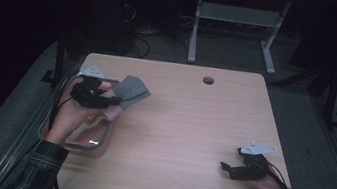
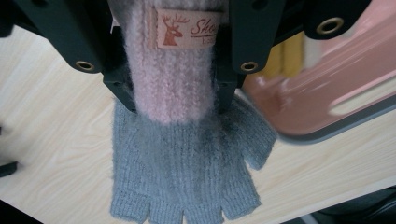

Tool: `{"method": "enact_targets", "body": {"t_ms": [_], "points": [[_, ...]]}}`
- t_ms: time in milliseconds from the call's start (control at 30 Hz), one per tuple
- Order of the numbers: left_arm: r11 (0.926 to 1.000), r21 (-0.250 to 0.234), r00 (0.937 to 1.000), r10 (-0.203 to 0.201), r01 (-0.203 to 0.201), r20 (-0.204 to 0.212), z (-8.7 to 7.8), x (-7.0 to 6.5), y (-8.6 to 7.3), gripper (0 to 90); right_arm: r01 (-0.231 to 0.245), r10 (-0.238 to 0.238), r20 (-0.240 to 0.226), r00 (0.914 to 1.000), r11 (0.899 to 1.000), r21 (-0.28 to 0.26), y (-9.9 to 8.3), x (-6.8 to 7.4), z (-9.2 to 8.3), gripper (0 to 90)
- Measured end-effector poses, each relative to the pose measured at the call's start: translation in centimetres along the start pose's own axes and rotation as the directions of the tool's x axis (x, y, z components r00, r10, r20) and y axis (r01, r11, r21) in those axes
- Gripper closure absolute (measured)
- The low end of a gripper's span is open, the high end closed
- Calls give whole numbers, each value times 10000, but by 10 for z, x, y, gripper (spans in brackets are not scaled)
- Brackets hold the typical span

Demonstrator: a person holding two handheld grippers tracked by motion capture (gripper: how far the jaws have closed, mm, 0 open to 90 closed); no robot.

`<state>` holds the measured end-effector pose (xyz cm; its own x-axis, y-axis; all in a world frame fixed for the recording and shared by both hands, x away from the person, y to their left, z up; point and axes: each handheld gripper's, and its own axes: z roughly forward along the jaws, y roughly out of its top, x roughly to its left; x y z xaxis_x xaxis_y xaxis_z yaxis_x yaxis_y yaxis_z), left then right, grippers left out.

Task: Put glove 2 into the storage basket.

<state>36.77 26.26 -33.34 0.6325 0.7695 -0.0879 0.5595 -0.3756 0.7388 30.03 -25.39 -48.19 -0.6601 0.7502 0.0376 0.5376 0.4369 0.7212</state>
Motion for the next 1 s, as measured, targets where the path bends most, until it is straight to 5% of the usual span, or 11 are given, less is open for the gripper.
{"method": "enact_targets", "body": {"t_ms": [367, 600, 1000], "points": [[9980, 80, 9914, -607, 620, -1163, -26, 31, -30, 605, -10, 10, 5, 10000, 10000, -4, 0, 0, 0, 136], [9948, 694, 9830, -612, 741, -1729, -31, 42, -54, 600, -52, 52, 25, 10000, 10000, -22, 0, 0, 0, 137], [9821, 1528, 9841, -867, 1106, -1551, -5, 52, -77, 586, -9, 9, 51, 10000, 10000, -21, 0, 0, 0, 136]]}}
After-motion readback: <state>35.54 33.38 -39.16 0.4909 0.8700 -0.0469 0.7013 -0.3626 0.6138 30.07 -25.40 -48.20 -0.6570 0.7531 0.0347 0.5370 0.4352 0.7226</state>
